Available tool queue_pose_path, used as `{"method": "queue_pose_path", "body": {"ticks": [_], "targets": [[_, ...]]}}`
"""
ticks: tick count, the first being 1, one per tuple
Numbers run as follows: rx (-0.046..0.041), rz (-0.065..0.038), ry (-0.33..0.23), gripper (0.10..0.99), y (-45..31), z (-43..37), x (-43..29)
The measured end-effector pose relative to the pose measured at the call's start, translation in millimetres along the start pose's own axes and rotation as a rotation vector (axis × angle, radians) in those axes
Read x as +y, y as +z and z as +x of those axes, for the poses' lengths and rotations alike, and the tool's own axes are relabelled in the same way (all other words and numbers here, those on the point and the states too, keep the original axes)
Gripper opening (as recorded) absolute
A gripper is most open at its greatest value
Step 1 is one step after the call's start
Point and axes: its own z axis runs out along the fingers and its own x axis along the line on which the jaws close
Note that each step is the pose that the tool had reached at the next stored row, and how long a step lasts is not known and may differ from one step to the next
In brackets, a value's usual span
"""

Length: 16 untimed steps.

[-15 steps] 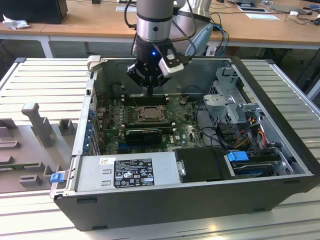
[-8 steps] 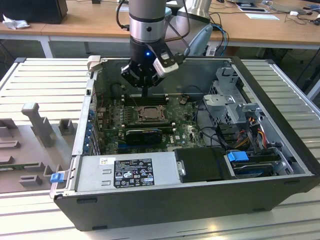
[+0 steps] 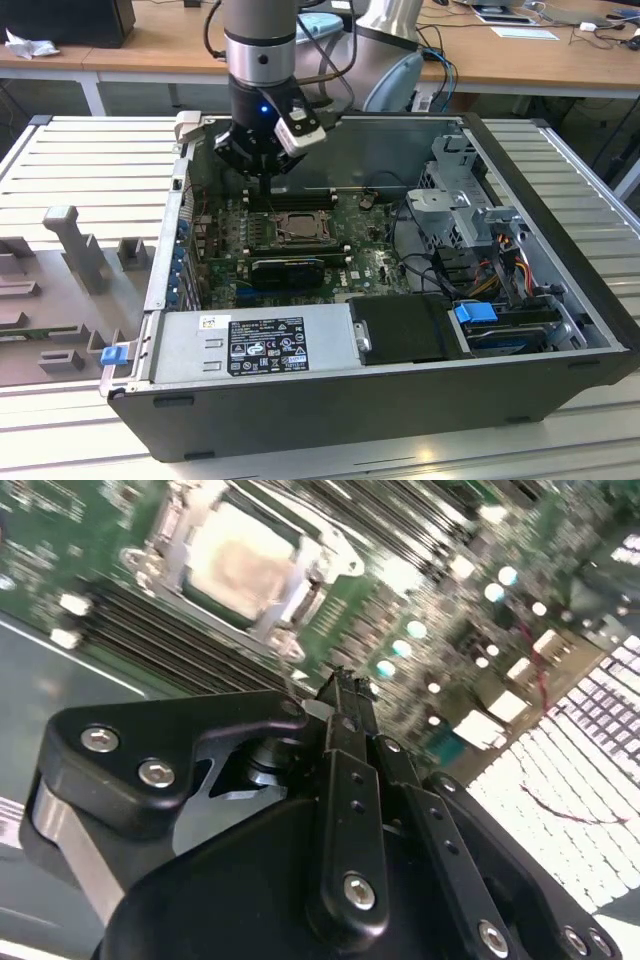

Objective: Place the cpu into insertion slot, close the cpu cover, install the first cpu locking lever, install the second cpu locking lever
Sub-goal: 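Install the first cpu locking lever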

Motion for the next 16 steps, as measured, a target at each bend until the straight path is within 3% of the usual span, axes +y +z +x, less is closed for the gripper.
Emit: {"method": "queue_pose_path", "body": {"ticks": [1, 5, 10, 16], "targets": [[-0.0001, 0.0, 0.0, 0.106, 0.8, 5.7, 0.6], [0.0001, 0.0, 0.0, 0.106, 4.1, 12.6, 4.5], [0.0001, 0.0, 0.0, 0.106, 5.8, 12.1, 15.0], [0.0, 0.0, 0.0, 0.106, 6.2, 11.6, 19.9]]}}
